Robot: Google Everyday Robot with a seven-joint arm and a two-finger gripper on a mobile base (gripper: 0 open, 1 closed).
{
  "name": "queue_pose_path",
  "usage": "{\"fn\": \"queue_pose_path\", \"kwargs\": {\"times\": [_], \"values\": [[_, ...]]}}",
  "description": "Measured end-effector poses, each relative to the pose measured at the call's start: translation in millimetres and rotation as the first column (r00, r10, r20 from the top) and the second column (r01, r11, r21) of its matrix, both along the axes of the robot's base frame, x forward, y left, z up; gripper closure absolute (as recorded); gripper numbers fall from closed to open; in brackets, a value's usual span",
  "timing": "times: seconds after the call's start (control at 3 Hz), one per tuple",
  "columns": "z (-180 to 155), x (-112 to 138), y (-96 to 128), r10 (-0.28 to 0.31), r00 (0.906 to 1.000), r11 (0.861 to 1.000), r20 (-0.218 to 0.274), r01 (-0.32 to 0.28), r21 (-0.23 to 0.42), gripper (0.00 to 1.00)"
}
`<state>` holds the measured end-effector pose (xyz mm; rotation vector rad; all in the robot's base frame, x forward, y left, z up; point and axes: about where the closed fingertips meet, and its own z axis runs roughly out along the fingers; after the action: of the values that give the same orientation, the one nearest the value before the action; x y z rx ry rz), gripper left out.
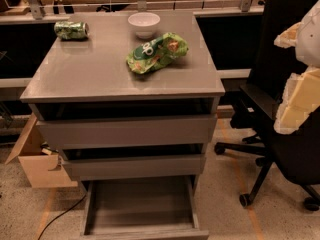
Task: Place green rice chip bag into bottom drawer
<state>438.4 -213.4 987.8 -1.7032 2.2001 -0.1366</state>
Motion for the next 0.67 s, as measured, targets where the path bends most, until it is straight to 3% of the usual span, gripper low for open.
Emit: {"fn": "queue_pose_path", "kwargs": {"times": [0.33, 0.67], "values": [[0.0, 1.4, 0.7, 0.001, 1.0, 1.0, 0.003, -0.001, 0.0, 0.0], [-14.0, 47.4, 24.6, 0.087, 0.9959, 0.996, 0.022, -0.088, 0.009, 0.0]]}}
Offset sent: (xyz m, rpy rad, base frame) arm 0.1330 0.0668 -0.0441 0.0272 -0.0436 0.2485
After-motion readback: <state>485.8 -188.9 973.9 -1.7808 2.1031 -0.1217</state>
